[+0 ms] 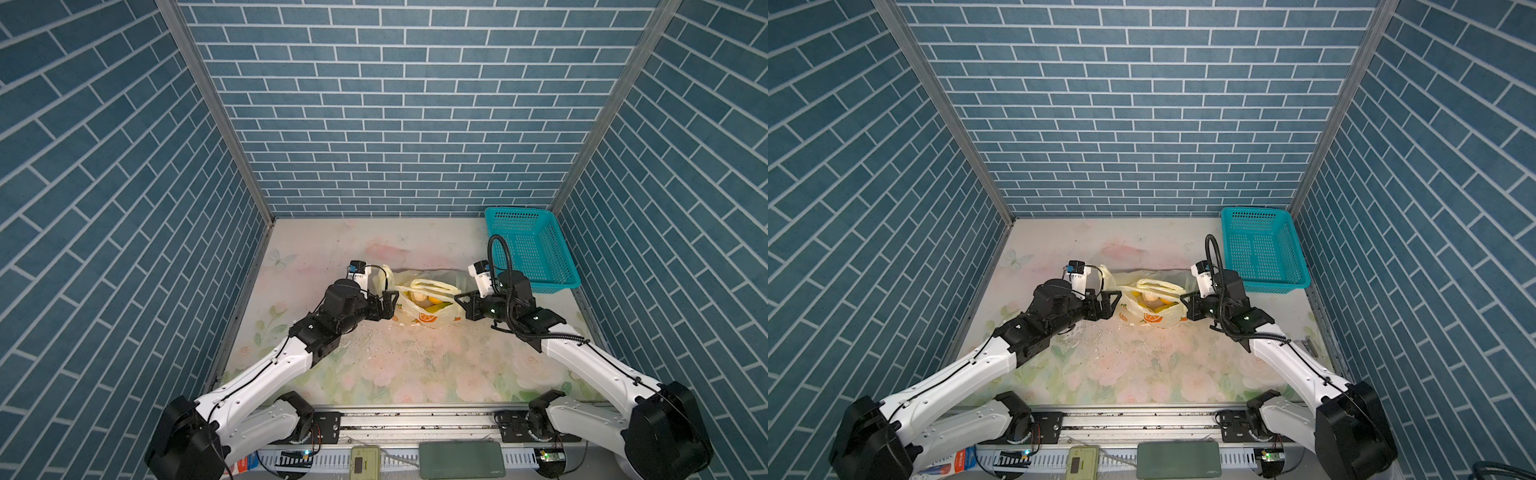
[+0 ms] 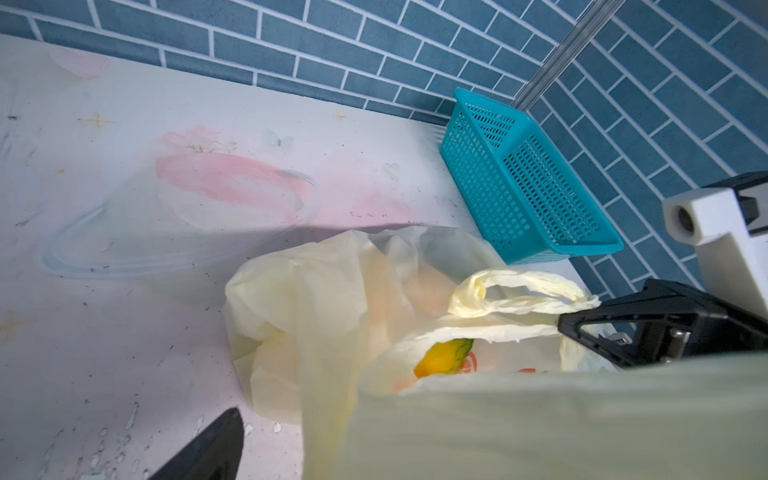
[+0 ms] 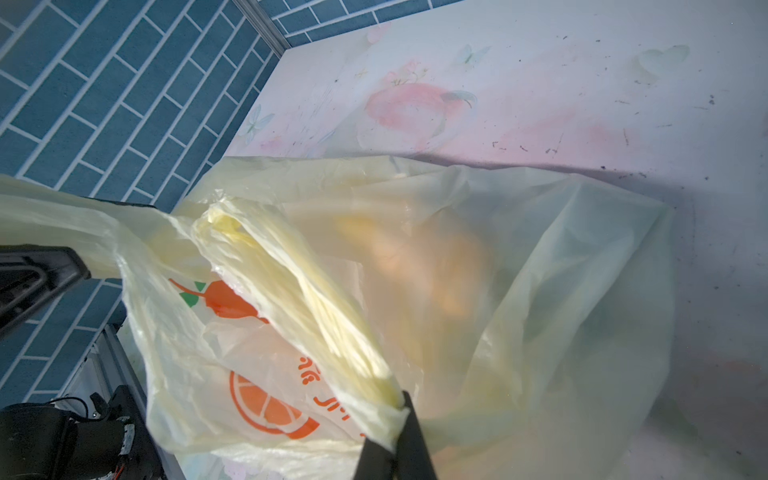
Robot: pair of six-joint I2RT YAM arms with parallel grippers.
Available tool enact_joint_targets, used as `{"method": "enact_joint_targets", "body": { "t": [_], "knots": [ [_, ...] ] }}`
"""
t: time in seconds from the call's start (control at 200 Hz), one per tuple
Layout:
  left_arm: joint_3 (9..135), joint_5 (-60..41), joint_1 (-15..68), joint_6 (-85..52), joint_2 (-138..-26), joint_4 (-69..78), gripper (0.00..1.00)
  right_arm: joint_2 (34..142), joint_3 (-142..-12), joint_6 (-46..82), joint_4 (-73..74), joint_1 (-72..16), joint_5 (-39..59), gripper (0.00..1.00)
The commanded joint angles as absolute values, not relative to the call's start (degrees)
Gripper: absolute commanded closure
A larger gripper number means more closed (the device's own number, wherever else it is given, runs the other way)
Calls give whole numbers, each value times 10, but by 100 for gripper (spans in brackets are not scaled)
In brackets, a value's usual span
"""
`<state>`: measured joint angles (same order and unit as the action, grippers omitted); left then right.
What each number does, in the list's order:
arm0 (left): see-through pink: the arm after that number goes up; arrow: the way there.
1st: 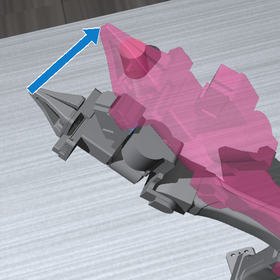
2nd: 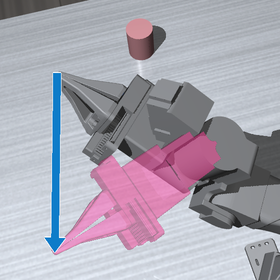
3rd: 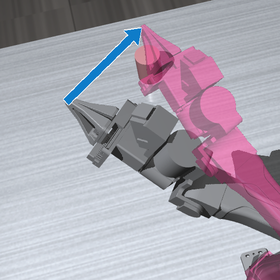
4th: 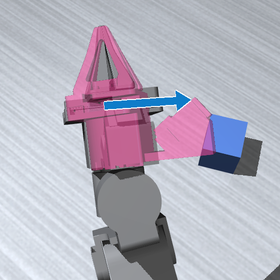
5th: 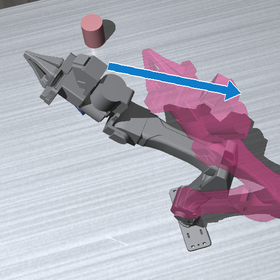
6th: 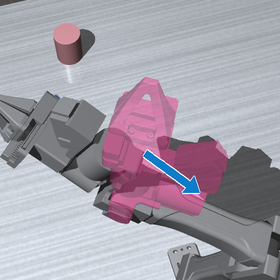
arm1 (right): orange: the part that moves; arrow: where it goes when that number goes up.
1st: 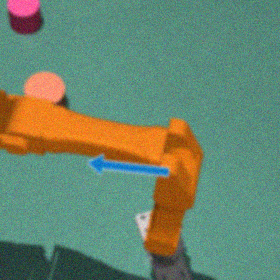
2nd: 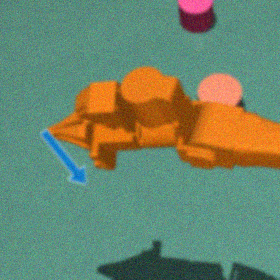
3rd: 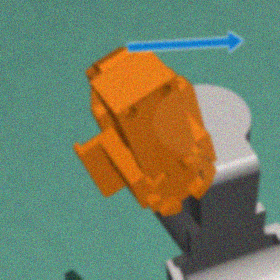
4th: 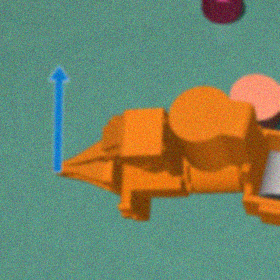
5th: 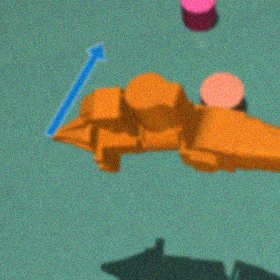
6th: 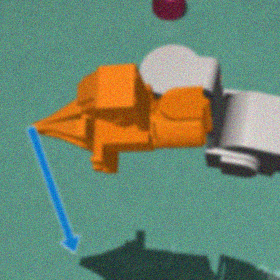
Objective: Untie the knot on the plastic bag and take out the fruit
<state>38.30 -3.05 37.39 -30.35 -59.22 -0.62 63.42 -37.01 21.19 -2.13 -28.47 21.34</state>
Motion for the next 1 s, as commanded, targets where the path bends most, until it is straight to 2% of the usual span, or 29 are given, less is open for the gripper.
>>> {"method": "enact_joint_targets", "body": {
  "t": [0.0,0.16,0.37,0.425,0.555,0.68,0.74,0.855,0.995],
  "knots": [
    [418,10,398,-338,-598,-11,0,621,-350,215,-7,-292,196,100],
    [430,53,406,-369,-627,-13,1,610,-341,216,1,-302,175,100],
    [444,140,413,-410,-619,-97,13,580,-323,223,-11,-309,135,100],
    [439,136,412,-402,-607,-111,20,576,-319,226,-20,-309,123,100],
    [408,98,412,-373,-575,-81,44,586,-328,218,-70,-309,122,100],
    [402,44,413,-353,-577,-33,58,550,-374,203,-146,-310,129,51],
    [402,22,414,-339,-583,-13,63,537,-420,187,-199,-309,133,37],
    [403,-2,420,-316,-588,8,74,545,-521,144,-288,-310,149,27],
    [402,-14,426,-296,-579,14,83,594,-616,97,-323,-323,187,25]
  ]
}}
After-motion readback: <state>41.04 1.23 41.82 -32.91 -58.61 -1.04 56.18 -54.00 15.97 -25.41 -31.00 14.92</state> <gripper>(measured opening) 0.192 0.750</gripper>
